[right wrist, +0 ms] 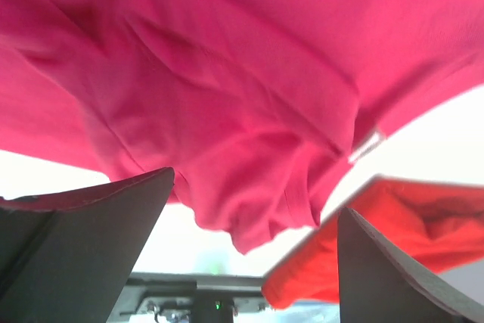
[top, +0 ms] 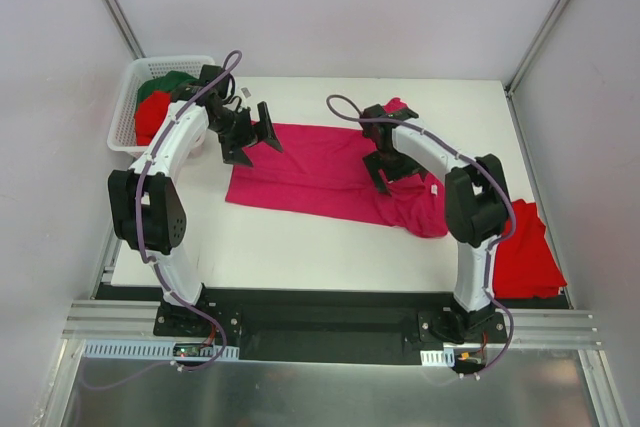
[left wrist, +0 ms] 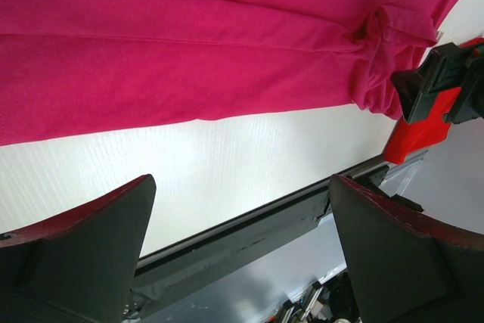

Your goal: Fold and stack the t-shirts

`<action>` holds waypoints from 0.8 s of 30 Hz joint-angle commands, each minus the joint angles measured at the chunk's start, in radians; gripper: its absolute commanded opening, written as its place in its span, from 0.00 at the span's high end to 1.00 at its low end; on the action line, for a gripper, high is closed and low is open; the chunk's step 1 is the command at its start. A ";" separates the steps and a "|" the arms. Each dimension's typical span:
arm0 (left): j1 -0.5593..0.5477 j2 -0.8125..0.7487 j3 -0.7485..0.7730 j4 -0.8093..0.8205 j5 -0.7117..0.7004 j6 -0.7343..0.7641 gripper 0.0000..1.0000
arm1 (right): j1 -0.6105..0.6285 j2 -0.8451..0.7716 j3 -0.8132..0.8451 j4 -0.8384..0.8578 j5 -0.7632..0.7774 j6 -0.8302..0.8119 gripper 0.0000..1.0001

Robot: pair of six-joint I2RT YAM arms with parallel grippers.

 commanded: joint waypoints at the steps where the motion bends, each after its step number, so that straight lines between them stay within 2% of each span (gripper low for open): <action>1: 0.004 -0.049 -0.001 -0.007 0.034 0.024 0.01 | -0.033 -0.092 -0.086 0.036 0.020 0.016 0.04; 5: 0.004 -0.050 -0.006 -0.007 0.037 0.025 0.01 | -0.057 -0.075 -0.106 0.072 0.030 0.002 0.01; 8: 0.006 -0.056 -0.010 -0.006 0.037 0.028 0.01 | -0.087 -0.043 -0.079 0.084 0.034 -0.005 0.10; 9: 0.004 -0.059 -0.012 -0.007 0.037 0.028 0.01 | -0.093 -0.032 -0.060 0.084 0.028 -0.005 0.19; 14: 0.004 -0.065 -0.021 -0.010 0.036 0.031 0.01 | -0.150 0.029 -0.017 0.084 -0.012 -0.001 0.40; 15: 0.004 -0.067 -0.024 -0.010 0.033 0.033 0.01 | -0.158 0.035 -0.013 0.084 -0.018 0.002 0.49; 16: 0.004 -0.069 -0.024 -0.012 0.030 0.034 0.01 | -0.162 0.043 -0.008 0.079 -0.022 0.004 0.51; 23: 0.004 -0.052 -0.013 -0.016 0.031 0.035 0.01 | -0.191 0.058 -0.017 0.079 -0.060 0.004 0.55; 24: 0.004 -0.050 -0.010 -0.018 0.030 0.035 0.01 | -0.193 0.060 -0.017 0.081 -0.063 0.005 0.58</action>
